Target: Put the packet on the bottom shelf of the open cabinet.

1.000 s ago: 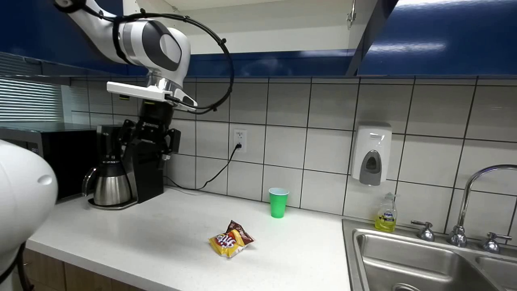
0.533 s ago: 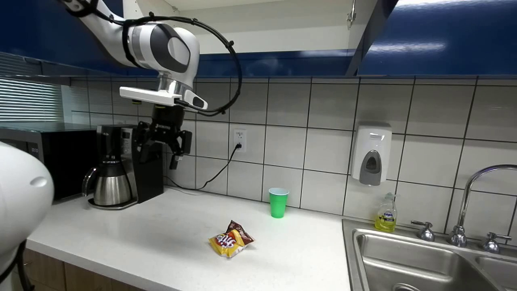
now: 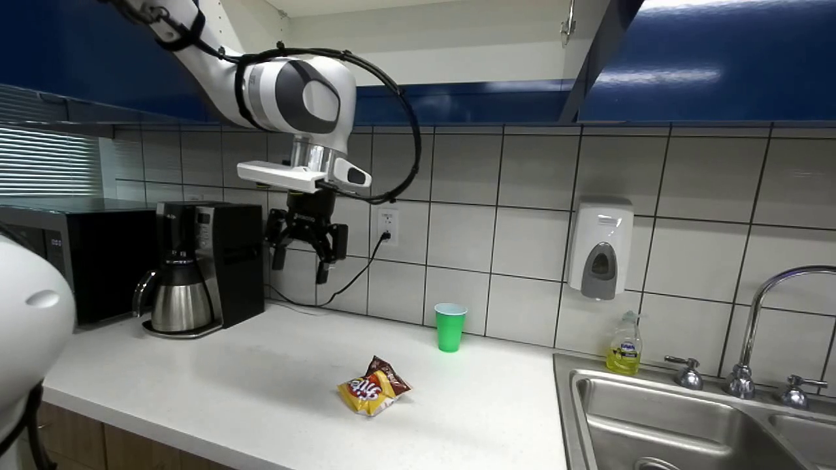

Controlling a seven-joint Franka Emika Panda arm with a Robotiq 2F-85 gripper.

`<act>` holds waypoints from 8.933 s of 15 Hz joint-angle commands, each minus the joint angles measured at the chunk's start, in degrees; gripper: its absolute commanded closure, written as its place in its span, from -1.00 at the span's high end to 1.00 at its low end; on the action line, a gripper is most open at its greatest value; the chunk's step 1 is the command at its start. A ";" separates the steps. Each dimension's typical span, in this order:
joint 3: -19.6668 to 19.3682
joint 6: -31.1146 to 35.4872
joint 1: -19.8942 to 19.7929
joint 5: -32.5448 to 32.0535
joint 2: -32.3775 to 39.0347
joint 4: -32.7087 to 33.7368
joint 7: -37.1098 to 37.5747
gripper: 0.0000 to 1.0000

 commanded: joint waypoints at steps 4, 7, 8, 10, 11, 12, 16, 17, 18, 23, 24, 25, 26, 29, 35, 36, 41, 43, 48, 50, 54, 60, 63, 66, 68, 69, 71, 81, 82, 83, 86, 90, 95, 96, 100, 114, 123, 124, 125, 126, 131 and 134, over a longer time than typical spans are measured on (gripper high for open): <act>-0.71 5.43 -2.38 -1.51 8.12 3.33 2.64 1.00; -1.05 8.16 -2.80 -1.56 12.32 4.74 3.39 1.00; -1.19 9.17 -2.84 -1.44 13.72 5.17 3.55 1.00; -1.38 11.01 -2.97 -1.29 16.83 6.11 4.14 1.00; -1.42 11.84 -2.98 -1.17 18.12 6.40 4.36 1.00; -1.46 12.40 -3.03 -1.14 19.66 6.78 4.76 1.00; -1.62 14.94 -2.99 -1.81 24.44 7.29 6.74 1.00; -1.75 15.91 -3.00 -2.00 25.61 7.25 7.44 1.00; -1.89 16.46 -3.00 -2.13 26.62 7.30 7.89 1.00; -2.75 21.08 -2.84 -2.81 30.95 7.20 11.37 1.00; -2.86 22.12 -2.79 -2.62 31.87 7.40 11.96 1.00; -3.02 22.97 -2.72 -2.65 32.67 7.64 12.58 1.00; -3.18 23.97 -2.59 -2.73 33.49 7.92 13.37 1.00; -3.39 26.10 -2.30 -2.49 35.72 8.84 15.31 1.00; -4.15 30.12 -1.82 -2.13 39.03 10.06 19.88 1.00; -4.36 30.70 -1.71 -2.12 39.55 10.28 20.59 1.00; -5.07 32.83 -0.98 -2.25 41.60 11.31 23.64 1.00; -5.42 33.62 -0.48 -2.27 42.18 11.65 24.72 1.00; -6.35 34.50 0.86 -2.59 43.14 12.44 27.03 1.00; -6.56 34.62 1.21 -2.60 43.43 12.70 27.58 1.00; -7.04 34.41 1.86 -2.72 44.15 13.36 28.08 0.46; -7.32 34.08 2.41 -2.89 45.00 14.11 28.40 -0.33; -7.52 34.04 2.74 -3.01 45.37 14.44 28.40 -0.78; -7.54 33.96 2.92 -3.06 45.47 14.65 28.35 -1.00; -7.37 33.91 3.03 -2.99 45.14 14.79 28.21 -1.00; -7.12 33.78 2.99 -2.83 44.77 14.73 27.79 -0.98; -6.73 33.40 2.97 -2.69 44.13 14.68 27.05 -1.00; -0.42 23.93 0.33 -1.62 35.63 12.77 9.05 -0.99; 0.00 22.12 0.25 -1.92 34.60 12.67 6.77 -0.99; 0.29 20.20 0.34 -2.52 33.46 12.46 4.69 -0.99; 0.73 14.52 0.76 -4.56 30.66 12.09 -1.19 -0.99; 1.11 10.23 1.52 -9.62 26.66 10.16 -3.91 -0.99; 2.43 8.67 2.13 -12.56 19.20 4.43 -3.77 -0.99; 2.75 8.59 2.20 -12.46 17.46 3.11 -3.77 -0.99; 3.82 6.84 2.65 -11.39 8.94 -2.71 -3.77 -0.99; 4.01 -10.48 3.48 -10.75 -23.69 -0.11 -2.56 -0.99; 4.89 -7.99 4.90 -10.59 -23.12 17.41 -2.45 -0.99; 5.13 -6.79 5.11 -10.57 -22.24 19.01 -2.33 -0.99; 5.32 -5.08 5.35 -10.66 -21.45 20.28 -2.55 -0.99; 5.51 -3.59 5.49 -10.53 -20.45 21.80 -2.40 -0.99; 5.63 0.37 5.65 -9.14 -14.63 29.97 -1.73 -0.99; 5.56 -0.29 5.18 -7.98 -11.07 35.70 -0.61 -0.99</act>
